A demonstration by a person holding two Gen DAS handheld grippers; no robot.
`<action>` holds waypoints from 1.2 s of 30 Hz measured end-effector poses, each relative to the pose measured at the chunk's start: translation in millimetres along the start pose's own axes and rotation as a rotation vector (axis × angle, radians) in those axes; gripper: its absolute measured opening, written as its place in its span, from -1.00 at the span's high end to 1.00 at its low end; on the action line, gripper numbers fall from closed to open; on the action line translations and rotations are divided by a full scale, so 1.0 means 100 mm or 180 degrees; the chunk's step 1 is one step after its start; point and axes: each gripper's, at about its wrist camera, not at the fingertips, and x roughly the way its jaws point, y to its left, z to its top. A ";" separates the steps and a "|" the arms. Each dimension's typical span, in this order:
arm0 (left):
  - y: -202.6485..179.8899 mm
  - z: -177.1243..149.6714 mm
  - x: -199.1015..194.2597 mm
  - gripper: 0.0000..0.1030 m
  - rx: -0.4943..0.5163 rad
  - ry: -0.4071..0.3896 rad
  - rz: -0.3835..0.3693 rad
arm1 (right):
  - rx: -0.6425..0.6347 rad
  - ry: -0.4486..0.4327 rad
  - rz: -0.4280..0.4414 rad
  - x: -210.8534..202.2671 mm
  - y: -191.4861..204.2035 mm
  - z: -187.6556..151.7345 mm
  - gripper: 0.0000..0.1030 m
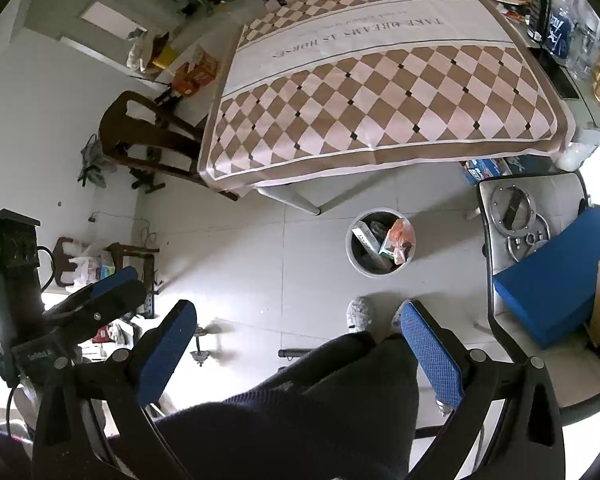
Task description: Collect trash
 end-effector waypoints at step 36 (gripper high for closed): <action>-0.08 -0.03 -0.17 -1.00 0.0257 0.0016 -0.0117 | -0.0071 0.0053 -0.0074 -0.17 0.00 -0.08 -1.00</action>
